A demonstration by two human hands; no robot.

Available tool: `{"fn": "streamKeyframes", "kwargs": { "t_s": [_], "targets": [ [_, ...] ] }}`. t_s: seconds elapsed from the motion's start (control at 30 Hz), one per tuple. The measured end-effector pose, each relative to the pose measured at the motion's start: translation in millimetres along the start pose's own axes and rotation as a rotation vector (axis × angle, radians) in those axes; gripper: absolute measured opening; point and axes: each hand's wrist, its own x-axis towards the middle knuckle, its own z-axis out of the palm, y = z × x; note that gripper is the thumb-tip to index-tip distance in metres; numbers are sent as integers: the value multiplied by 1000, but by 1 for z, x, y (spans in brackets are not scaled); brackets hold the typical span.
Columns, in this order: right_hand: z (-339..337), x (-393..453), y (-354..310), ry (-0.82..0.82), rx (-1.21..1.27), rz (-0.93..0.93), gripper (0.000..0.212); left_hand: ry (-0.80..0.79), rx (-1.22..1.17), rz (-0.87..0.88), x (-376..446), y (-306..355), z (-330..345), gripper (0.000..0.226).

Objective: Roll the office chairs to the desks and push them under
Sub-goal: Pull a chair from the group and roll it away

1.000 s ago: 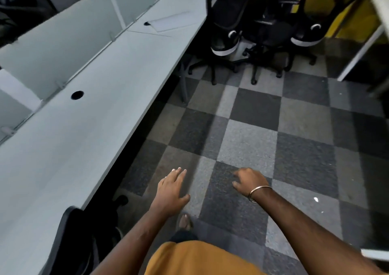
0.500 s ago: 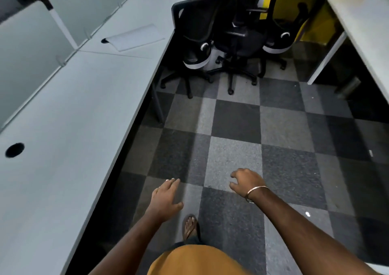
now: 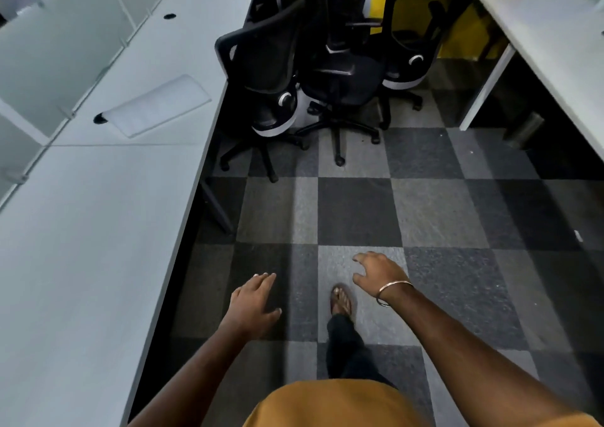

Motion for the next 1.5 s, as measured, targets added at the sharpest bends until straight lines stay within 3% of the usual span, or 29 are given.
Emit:
{"fn": "streamKeyframes", "kwargs": {
  "t_s": [0.4,0.7,0.8,1.0,1.07,1.13,1.2,1.27,1.37,1.5],
  "targets": [
    [-160,233,13,-73,-15,-46,51,-54,66,-43,230,35,-106,87],
    [-202,366,-25,-108,70,-41,49,31,64,-40,351,29,-183,84],
    [-216,423,-45,-111,120,-21,48,156,80,-8,430,0,-249,92],
    [-257,518,-101,-114,137,23,47,642,151,26,592,-43,-424,100],
    [-272,546,-121,-75,157,-7,48,688,212,7,644,-42,-481,99],
    [-282,567,-139,-39,173,-17,47,590,308,-31,686,-43,-520,97],
    [-290,578,-152,-27,194,-16,46,433,317,-83,719,-43,-542,87],
    [-294,590,-159,-29,214,-28,45,343,253,-101,742,-44,-554,61],
    [-297,600,-158,-51,229,-17,44,417,267,-90,748,-42,-549,34],
    [-312,617,-158,-34,200,-5,45,471,240,-97,734,-38,-532,29]
  ]
}}
